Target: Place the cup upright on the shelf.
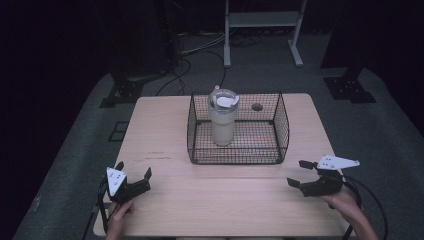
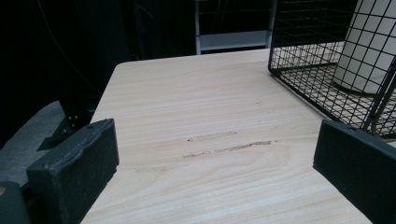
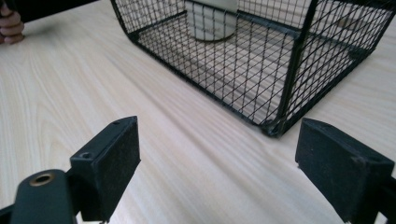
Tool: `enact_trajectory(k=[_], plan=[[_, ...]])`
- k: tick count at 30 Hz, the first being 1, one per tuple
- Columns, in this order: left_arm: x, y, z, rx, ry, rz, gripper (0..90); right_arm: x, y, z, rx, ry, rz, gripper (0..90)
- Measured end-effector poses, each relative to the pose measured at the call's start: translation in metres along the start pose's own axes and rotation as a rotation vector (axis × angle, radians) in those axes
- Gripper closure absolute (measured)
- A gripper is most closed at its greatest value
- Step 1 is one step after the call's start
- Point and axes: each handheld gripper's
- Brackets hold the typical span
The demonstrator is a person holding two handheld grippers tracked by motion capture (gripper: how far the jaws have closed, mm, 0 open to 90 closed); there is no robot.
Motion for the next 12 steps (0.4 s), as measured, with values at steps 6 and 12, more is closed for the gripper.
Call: enact_trajectory(k=[6,12], plan=[[0.000,0.000,0.000,0.000,0.000,0.000,0.0,0.001,-0.007,0.011,-0.008,-0.007,-0.001,13.2],[0.000,0.000,0.000,0.000,0.000,0.001,0.0,0.000,-0.016,0.021,0.007,0.009,0.006,13.2]])
Point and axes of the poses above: each handheld gripper's, and its own axes: x roughly forward along the jaws, z roughly out of its underside, y roughly to its right, and after that the axes turned 3 degrees about y, right-handed
